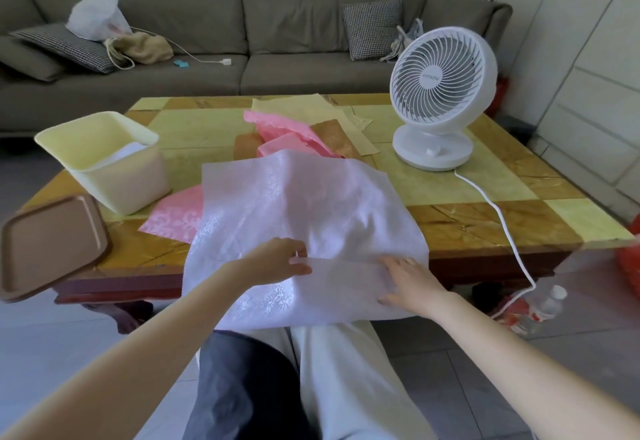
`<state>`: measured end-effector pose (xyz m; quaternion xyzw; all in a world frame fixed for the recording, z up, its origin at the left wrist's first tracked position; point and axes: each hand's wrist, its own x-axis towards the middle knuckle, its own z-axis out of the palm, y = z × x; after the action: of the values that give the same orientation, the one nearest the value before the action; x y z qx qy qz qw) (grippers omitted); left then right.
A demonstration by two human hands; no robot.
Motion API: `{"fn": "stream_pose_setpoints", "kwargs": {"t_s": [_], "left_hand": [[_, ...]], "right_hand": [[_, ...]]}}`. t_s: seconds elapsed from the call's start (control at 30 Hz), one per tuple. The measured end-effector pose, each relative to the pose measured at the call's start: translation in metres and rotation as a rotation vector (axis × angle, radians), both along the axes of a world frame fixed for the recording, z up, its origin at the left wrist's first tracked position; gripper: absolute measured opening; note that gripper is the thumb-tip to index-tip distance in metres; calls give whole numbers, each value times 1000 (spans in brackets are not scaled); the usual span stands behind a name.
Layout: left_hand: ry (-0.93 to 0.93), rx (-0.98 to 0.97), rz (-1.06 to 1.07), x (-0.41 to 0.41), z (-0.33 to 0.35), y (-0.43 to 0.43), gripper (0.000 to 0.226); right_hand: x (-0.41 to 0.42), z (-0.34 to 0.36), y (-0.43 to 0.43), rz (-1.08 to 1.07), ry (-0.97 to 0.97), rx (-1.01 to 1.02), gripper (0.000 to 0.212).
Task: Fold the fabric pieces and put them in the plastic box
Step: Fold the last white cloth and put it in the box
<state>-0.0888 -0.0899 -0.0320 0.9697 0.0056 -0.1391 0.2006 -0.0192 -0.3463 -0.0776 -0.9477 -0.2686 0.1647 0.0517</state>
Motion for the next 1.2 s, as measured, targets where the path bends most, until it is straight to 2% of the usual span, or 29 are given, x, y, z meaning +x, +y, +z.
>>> {"fn": "stream_pose_setpoints", "kwargs": {"t_s": [0.1, 0.2, 0.27, 0.3, 0.5, 0.63, 0.7, 0.8, 0.87, 1.03, 1.13, 1.2], "left_hand": [[12, -36, -19, -7, 0, 9, 28], [-21, -114, 2, -12, 6, 16, 17], [-53, -169, 38, -13, 10, 19, 11], [-65, -185, 62, -13, 12, 20, 11], [-10, -144, 109, -10, 24, 37, 11], [-278, -130, 289, 3, 47, 54, 8], [-401, -34, 341, 16, 61, 59, 10], [-498, 161, 417, 40, 76, 66, 13], [-507, 207, 447, 60, 78, 70, 13], [-521, 190, 481, 103, 70, 78, 11], [-535, 173, 459, 126, 59, 83, 11], [-517, 167, 436, 139, 50, 88, 13]], "right_hand": [[-2, -12, 2, -139, -75, 77, 69], [-1, -14, 2, -251, -42, 159, 40], [1, -12, 2, -252, -76, 117, 20], [3, -9, 1, -242, -117, 75, 17], [41, 38, -6, -279, -316, -1, 14], [70, 77, 3, -323, -352, 150, 12], [82, 92, 15, -337, -369, 246, 13], [103, 106, 35, -357, -423, 345, 10], [120, 110, 48, -377, -437, 358, 20], [162, 106, 70, -419, -448, 317, 23], [181, 96, 80, -453, -365, 242, 25], [188, 87, 87, -460, -294, 116, 27]]}}
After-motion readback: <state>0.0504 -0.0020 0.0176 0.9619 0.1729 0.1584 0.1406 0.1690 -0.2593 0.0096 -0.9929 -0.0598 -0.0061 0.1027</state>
